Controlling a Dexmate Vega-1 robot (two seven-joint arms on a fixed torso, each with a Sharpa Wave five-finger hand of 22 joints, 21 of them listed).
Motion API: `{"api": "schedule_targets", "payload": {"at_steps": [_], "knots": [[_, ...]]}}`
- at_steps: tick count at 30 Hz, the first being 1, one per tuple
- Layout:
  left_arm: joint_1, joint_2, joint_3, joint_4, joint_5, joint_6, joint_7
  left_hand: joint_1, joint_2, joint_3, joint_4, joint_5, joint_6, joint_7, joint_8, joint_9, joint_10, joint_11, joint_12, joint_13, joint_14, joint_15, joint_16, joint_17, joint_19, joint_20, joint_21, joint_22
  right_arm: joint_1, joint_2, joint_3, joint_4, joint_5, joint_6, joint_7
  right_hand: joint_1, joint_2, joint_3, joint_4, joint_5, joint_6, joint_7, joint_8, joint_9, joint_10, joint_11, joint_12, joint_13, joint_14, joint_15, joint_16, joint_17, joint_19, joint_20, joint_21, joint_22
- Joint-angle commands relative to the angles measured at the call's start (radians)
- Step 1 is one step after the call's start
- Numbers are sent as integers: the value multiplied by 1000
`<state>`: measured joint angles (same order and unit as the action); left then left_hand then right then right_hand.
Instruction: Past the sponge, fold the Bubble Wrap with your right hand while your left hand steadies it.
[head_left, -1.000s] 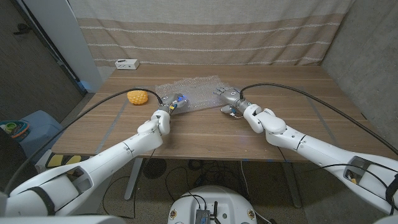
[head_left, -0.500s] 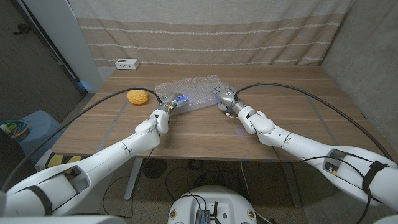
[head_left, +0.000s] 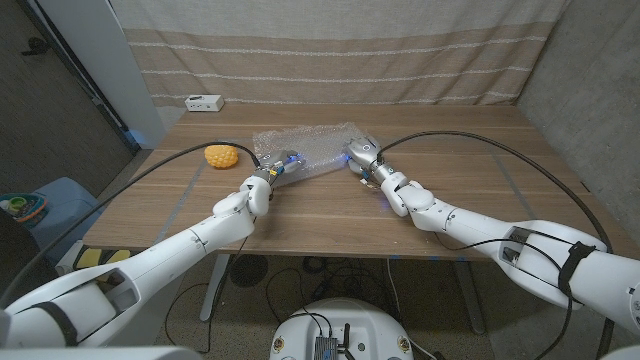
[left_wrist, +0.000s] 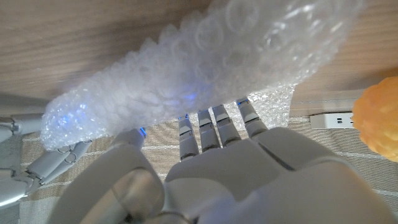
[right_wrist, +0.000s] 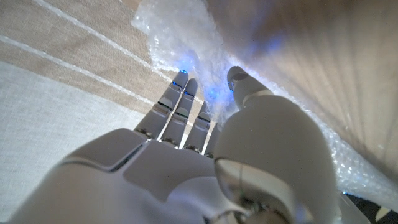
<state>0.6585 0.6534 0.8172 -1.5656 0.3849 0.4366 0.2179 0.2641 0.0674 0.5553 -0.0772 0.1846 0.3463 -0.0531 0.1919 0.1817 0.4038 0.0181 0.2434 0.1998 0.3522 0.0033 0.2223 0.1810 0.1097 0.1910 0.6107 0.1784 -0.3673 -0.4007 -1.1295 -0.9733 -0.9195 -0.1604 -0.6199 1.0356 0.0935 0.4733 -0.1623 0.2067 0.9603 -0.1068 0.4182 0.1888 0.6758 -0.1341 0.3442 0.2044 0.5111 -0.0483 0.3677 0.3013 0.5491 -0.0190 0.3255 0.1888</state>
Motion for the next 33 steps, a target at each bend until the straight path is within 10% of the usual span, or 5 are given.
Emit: {"api": "schedule_targets", "payload": {"at_steps": [1,15,33], "knots": [[18,6,-18,-28,-14,2,-12,-9,3,-6,2,-2,-3,-1,-4,1,0,3,-5,-1,5,5,-4,2,13,9,7,4,34,-38,-46,-6,-10,76,-253,7,7,-4,-1,-2,21,2,8,1,28,0,8,1,16,-173,9,1,12,-3,8,2],[20,6,-16,-28,-15,-13,-20,-18,4,-6,1,-3,-7,-1,-5,1,-3,7,-10,0,5,8,-10,1,18,10,1,5,61,-60,-80,-85,-118,127,-311,19,4,-2,-6,-2,27,1,5,0,27,-8,0,1,18,-178,4,-1,10,-12,7,2],[29,29,-23,-36,-23,-35,-43,-47,-19,-24,3,-11,-4,0,-3,0,-14,9,-18,0,-11,4,-20,3,11,15,-12,5,167,119,-125,219,-164,327,-497,26,1,-12,-4,-4,44,-14,4,-1,11,-19,-17,1,14,-177,1,3,9,-19,8,2]]}}
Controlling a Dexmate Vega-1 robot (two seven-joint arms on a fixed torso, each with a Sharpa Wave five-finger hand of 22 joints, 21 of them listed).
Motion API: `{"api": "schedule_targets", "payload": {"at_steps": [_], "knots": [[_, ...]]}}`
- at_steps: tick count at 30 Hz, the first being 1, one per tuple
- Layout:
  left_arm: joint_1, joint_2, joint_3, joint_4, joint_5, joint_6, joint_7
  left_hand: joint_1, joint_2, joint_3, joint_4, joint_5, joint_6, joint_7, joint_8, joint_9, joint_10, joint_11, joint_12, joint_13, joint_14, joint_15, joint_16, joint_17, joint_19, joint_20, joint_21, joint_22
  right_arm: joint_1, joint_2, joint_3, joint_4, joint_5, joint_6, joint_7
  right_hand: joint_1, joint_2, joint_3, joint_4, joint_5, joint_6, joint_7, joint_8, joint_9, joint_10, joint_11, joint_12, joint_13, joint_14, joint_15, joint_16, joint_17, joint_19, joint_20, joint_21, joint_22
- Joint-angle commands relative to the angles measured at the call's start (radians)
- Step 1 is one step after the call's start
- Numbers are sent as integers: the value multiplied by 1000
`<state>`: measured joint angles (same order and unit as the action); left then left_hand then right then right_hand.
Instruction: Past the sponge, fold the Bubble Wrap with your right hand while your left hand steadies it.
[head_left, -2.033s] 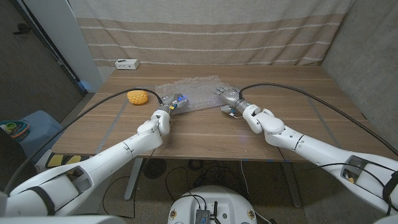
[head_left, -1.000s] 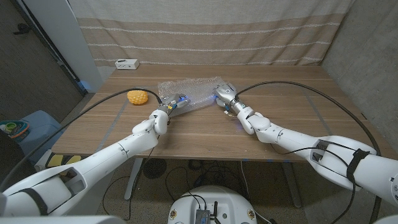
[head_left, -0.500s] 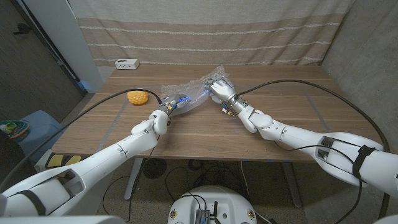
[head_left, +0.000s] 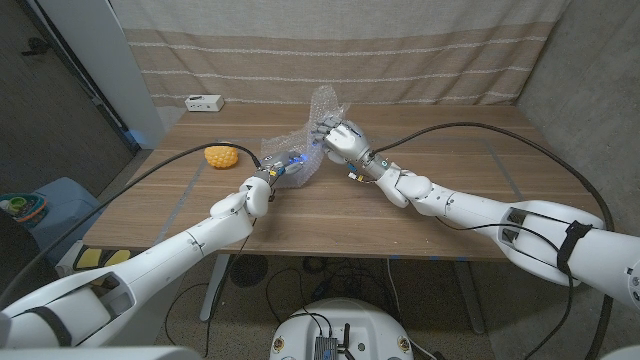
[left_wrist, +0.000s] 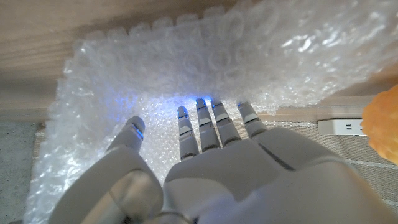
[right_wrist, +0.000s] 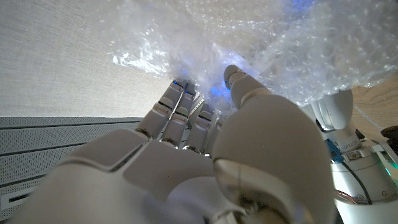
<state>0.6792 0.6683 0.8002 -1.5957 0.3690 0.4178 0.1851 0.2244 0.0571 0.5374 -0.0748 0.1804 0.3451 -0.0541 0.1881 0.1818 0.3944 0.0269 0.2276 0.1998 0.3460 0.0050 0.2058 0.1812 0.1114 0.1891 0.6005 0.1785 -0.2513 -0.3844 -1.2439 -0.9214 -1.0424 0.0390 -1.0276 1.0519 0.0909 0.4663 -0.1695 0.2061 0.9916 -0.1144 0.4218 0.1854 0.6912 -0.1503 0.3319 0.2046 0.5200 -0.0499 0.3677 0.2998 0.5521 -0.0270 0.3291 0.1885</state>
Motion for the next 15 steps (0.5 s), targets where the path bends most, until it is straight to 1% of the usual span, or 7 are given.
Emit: {"api": "schedule_targets", "payload": {"at_steps": [1,6,9,12,14,15], "knots": [[10,14,-7,-7,-7,-15,-10,-9,-10,-7,0,-7,-2,1,0,0,-7,0,-3,0,-6,2,-4,3,9,17,-2,5,48,112,0,181,-51,142,-89,10,3,-6,3,-3,13,-8,-1,2,-6,-4,-6,1,6,-176,2,5,7,-13,5,3],[17,17,-15,-8,-15,-23,-7,-14,-16,-10,-1,-7,4,5,2,0,-6,0,-4,0,-5,3,-4,2,9,18,-5,5,33,171,55,259,-84,203,-89,10,3,-6,5,-2,12,-10,-3,1,-10,-6,-10,1,7,-175,0,5,11,-13,7,3],[22,21,-21,-5,-25,-49,-4,-17,-18,-12,-1,-8,9,5,4,0,-4,0,-3,0,-4,3,-4,2,10,18,-6,5,25,208,84,311,-81,235,-89,9,3,-7,6,-2,11,-11,-4,1,-11,-7,-12,1,7,-175,0,5,12,-13,8,3],[23,26,-23,-5,-26,-63,-6,-21,-21,-14,-1,-8,14,7,6,0,-1,2,-3,0,-2,3,-3,3,11,19,-7,5,17,236,105,346,-68,252,-89,7,3,-8,8,-1,12,-11,-6,1,-20,-8,-18,1,8,-173,-2,4,13,-12,8,3],[24,25,-24,-7,-25,-56,-8,-26,-24,-16,-1,-9,17,7,6,0,4,-10,-1,0,-1,3,-3,3,11,19,-9,5,15,248,110,360,-49,251,-89,2,3,-8,13,0,-4,-20,-16,1,-40,-10,-30,1,8,-170,-7,2,13,-10,8,3],[24,25,-25,-6,-26,-60,-8,-28,-25,-17,0,-9,18,8,6,0,7,-4,-1,0,0,2,-3,3,12,20,-10,5,14,254,112,368,-32,256,-89,0,4,-8,14,1,-14,-22,-22,1,-48,-9,-36,1,8,-170,-9,1,13,-8,9,3]]}}
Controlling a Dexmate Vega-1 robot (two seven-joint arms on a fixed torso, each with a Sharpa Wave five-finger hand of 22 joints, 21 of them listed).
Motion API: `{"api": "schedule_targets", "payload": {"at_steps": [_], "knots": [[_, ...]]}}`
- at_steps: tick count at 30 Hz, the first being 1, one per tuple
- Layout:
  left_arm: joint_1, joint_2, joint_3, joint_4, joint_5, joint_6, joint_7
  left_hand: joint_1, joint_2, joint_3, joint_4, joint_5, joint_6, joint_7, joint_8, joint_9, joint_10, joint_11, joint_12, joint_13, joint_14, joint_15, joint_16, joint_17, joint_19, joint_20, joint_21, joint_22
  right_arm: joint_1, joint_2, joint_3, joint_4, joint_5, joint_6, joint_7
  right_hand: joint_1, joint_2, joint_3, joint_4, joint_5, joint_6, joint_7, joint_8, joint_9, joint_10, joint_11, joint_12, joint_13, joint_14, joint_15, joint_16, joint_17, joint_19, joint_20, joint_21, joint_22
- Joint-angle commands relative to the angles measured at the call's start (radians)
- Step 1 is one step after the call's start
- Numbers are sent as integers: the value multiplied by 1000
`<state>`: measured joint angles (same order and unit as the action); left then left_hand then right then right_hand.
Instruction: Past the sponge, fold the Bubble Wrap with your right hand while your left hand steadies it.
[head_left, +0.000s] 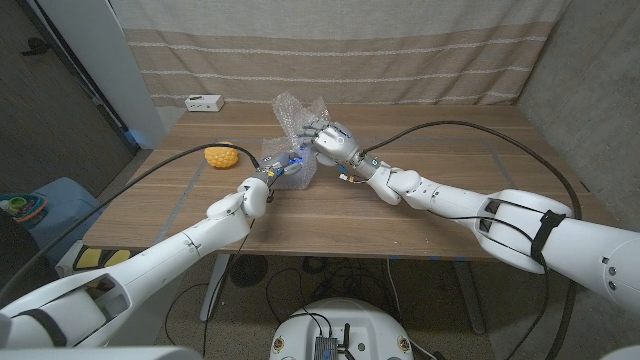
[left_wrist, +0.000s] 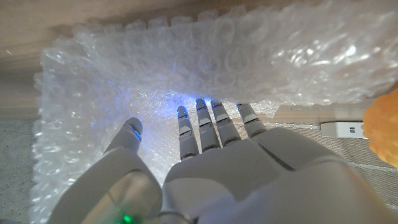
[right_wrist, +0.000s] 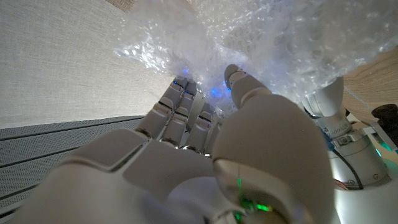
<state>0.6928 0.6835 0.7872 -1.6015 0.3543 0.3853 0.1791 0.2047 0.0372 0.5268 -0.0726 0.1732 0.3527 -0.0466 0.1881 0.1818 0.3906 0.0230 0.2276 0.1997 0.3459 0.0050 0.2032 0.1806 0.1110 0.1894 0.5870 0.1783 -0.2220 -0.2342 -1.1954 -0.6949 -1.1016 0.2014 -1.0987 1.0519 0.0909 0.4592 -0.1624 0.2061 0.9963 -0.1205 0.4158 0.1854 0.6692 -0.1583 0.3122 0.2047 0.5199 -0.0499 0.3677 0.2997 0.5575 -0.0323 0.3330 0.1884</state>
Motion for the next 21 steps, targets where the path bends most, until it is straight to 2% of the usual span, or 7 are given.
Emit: {"api": "schedule_targets", "payload": {"at_steps": [1,5,8,14,16,19,21], "knots": [[10,10,-13,1,-13,-31,-3,-10,-6,-7,-2,-2,12,2,6,0,9,-1,-1,0,0,3,-1,3,13,21,3,5,-16,108,65,144,44,90,-18,-1,5,-2,8,1,-27,-20,-20,1,-33,-1,-20,1,9,-170,-10,2,8,-2,5,3],[6,8,-12,11,-14,-40,-8,-14,-7,-9,-2,-2,14,3,7,0,11,5,-1,0,1,4,-1,3,13,21,1,5,-17,124,68,161,142,109,-18,-25,2,-9,21,5,-94,-34,-58,2,-86,4,-57,2,5,-163,-23,-2,8,7,6,3],[3,5,-13,17,-17,-45,-10,-17,-7,-10,-1,-2,15,3,6,0,8,4,-3,0,1,5,-1,3,14,20,0,5,-27,126,92,156,293,188,31,-54,-9,-24,32,4,-148,-38,-88,2,-127,8,-82,3,3,-154,-27,0,9,14,7,2],[-2,0,-11,27,-19,-50,-15,-22,-8,-11,0,-3,16,5,6,0,10,2,-3,0,1,4,-1,3,14,21,-2,5,-109,87,214,-3,605,231,232,-190,-55,-86,76,27,-433,-43,-229,5,-312,46,-137,5,-42,-129,-61,10,-8,50,-2,2],[-7,-3,-9,33,-19,-51,-20,-23,-8,-12,0,-3,16,5,6,0,10,5,-3,0,1,3,-1,4,13,21,-3,5,-147,84,281,-64,739,231,323,-224,-68,-105,84,35,-539,-24,-247,6,-362,59,-135,5,-59,-113,-72,15,-13,58,-6,2],[-11,-6,-7,37,-18,-54,-21,-26,-9,-13,1,-3,18,5,6,0,8,5,-4,0,1,3,-2,4,13,21,-4,6,-186,76,336,-144,850,195,411,-290,-85,-143,106,44,-689,3,-250,7,-443,77,-133,5,-86,-90,-86,28,-28,75,-15,4],[-11,-7,-7,38,-18,-54,-20,-29,-8,-14,2,-3,18,6,6,0,10,6,-4,1,0,3,-2,4,13,21,-6,6,-198,77,353,-165,887,184,438,-316,-89,-159,114,47,-731,17,-247,7,-474,89,-132,5,-96,-81,-90,35,-37,81,-19,4]]}}
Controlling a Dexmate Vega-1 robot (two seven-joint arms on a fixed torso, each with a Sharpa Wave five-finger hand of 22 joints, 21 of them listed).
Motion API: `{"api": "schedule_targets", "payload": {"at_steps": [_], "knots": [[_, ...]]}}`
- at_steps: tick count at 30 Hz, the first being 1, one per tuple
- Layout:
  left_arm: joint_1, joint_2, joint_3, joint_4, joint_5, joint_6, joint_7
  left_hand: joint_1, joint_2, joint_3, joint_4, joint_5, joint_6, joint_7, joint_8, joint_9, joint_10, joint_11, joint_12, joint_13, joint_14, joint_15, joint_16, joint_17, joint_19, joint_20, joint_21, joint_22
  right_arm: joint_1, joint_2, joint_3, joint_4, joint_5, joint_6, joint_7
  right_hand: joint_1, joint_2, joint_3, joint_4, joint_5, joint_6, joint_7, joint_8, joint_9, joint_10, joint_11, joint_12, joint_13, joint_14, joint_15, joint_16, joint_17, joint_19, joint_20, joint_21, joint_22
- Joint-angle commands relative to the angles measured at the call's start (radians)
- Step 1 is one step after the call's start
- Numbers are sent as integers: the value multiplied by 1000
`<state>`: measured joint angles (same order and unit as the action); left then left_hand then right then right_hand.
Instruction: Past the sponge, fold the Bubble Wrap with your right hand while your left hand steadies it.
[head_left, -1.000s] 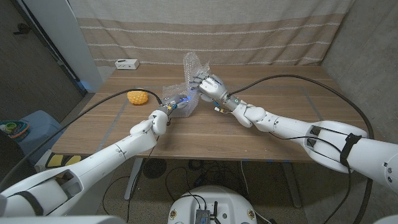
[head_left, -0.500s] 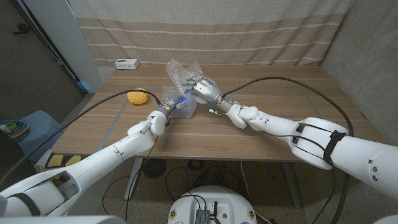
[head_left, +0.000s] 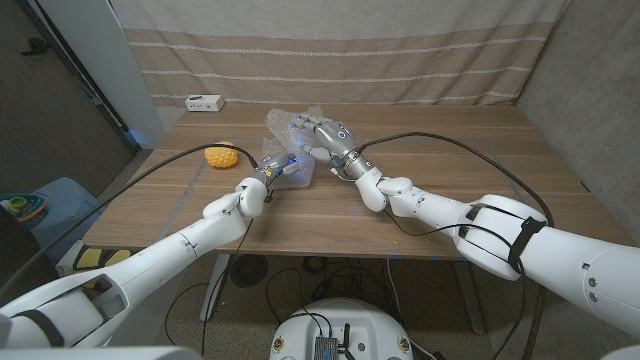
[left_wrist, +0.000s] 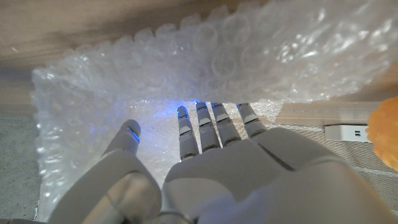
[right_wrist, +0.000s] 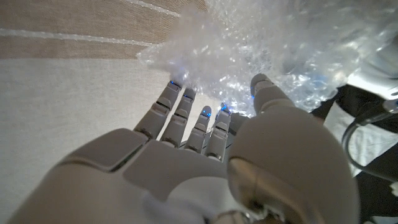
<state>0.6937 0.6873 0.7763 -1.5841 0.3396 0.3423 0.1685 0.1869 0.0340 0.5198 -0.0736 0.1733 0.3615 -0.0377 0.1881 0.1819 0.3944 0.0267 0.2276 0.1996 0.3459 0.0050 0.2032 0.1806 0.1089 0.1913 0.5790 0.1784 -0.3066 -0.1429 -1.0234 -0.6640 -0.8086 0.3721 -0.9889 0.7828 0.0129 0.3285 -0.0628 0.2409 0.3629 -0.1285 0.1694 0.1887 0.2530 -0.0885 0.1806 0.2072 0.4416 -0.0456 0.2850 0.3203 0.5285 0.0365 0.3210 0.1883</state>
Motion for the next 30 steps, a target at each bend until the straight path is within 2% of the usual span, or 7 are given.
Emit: {"api": "schedule_targets", "payload": {"at_steps": [1,7,16,20,24,28,30], "knots": [[-14,-12,5,22,-3,-13,-10,-12,-5,-7,3,-3,9,-2,5,0,6,1,-4,1,0,5,-2,4,15,20,2,6,-136,-13,214,-237,661,-7,378,-52,-8,-32,16,13,-117,26,-1,4,-74,22,-2,3,-26,-80,-9,18,-12,16,-9,4],[-15,-13,6,22,-3,-17,-12,-16,-5,-8,4,-3,9,-2,5,0,4,2,-5,1,0,4,-2,4,16,20,0,6,-188,-22,274,-360,801,-114,509,-76,-6,-66,14,14,-259,63,-1,4,-194,53,-3,3,-100,-31,-31,41,-45,66,-26,6],[-1,-9,-1,3,-4,-10,-3,-23,-5,-9,6,-3,6,-2,3,0,3,3,-6,1,-2,4,-3,4,16,18,-3,6,-230,-32,350,-502,1043,-302,732,-170,-43,-147,33,-6,-502,80,-1,4,-395,106,-3,-1,-258,-8,-87,38,-120,108,-68,5],[7,-5,-4,-8,-3,-5,3,-26,-4,-10,7,-3,4,-3,2,0,2,2,-7,1,-2,4,-4,4,17,19,-4,6,-237,-27,366,-479,1129,-261,836,-174,-36,-154,32,-7,-548,94,3,5,-438,137,0,0,-268,7,-85,32,-78,90,-55,5],[10,-3,-4,-17,1,2,3,-29,-4,-10,8,-3,3,-3,1,0,2,3,-8,1,-2,3,-4,4,17,20,-5,6,-247,0,401,-433,1241,-190,952,-155,6,-139,29,-5,-547,86,14,5,-445,135,8,0,-271,4,-82,29,-65,63,-54,3],[14,-3,-3,-24,6,5,7,-31,-3,-11,8,-2,3,-2,1,0,2,3,-8,1,-3,5,-4,4,17,20,-7,6,-260,-6,412,-447,1291,-173,1010,-214,11,-167,57,-21,-519,61,28,5,-445,124,19,-1,-300,15,-85,24,-122,144,-84,1],[16,-2,-2,-27,8,6,8,-32,-3,-10,9,-2,3,-3,1,0,3,2,-8,1,-2,5,-4,4,18,20,-7,6,-266,0,425,-438,1337,-159,1061,-295,4,-204,96,-31,-492,47,34,5,-434,117,26,-2,-301,48,-80,20,-163,179,-105,1]]}}
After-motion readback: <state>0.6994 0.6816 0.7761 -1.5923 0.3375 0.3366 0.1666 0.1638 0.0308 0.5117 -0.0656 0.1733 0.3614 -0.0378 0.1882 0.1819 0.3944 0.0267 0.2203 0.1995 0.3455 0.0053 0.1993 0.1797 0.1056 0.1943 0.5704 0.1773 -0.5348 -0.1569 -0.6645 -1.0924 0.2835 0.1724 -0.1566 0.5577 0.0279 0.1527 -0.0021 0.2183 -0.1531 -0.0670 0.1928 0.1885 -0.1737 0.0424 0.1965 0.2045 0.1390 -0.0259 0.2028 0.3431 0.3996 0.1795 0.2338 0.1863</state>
